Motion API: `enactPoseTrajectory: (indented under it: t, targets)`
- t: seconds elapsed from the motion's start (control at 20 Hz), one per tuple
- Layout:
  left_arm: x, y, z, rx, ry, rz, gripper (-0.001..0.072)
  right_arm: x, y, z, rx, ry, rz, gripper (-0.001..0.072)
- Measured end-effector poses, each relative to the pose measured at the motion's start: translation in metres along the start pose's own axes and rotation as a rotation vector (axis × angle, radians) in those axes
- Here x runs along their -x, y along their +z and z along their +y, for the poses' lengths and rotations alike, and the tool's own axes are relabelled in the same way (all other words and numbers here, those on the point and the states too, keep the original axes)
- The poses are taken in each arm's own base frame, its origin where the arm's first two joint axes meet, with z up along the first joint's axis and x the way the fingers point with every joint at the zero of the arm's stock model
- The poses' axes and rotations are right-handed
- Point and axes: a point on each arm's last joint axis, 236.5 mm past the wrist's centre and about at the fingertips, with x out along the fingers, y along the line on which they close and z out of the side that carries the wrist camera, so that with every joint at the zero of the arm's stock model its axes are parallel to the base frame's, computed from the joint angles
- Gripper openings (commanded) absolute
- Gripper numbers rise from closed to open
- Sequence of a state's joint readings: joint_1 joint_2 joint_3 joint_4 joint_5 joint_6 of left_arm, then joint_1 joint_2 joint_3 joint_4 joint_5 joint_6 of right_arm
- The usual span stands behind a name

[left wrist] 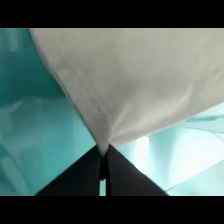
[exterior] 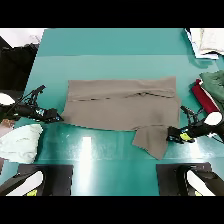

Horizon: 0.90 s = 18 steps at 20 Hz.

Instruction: Fold the shirts.

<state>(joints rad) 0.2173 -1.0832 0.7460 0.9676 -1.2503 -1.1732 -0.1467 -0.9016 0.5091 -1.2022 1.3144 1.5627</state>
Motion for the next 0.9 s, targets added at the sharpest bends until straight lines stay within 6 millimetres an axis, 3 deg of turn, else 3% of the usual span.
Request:
enactPoseTrajectory:
  t: [0.25, 0.4, 0.5, 0.6, 0.7, 0.9]
  targets:
    - [0.026, -0.036, -0.001, -0.036, 0.088, 0.019, 0.0023, 0.044, -0.014, 0.008, 0.066, -0.03, 0.01, 0.0018]
    - [0.026, -0.07, -0.004, -0.027, 0.086, 0.096, 0.0024, 0.066, -0.034, 0.0, 0.081, -0.092, -0.007, 0.0018]
    - [0.024, -0.082, -0.003, -0.019, 0.086, 0.123, 0.0025, 0.077, -0.04, -0.001, 0.092, -0.108, -0.057, 0.0017]
    - [0.022, -0.081, -0.006, -0.015, 0.076, 0.106, 0.0025, 0.086, -0.039, -0.001, 0.103, -0.114, -0.122, 0.0018]
    - [0.02, -0.068, -0.014, -0.007, 0.04, 0.043, 0.0024, 0.091, -0.028, 0.007, 0.115, -0.088, -0.195, 0.0017]
    - [0.021, -0.034, -0.029, 0.016, -0.023, -0.104, 0.0025, 0.105, 0.008, 0.032, 0.14, -0.009, -0.304, 0.0017]
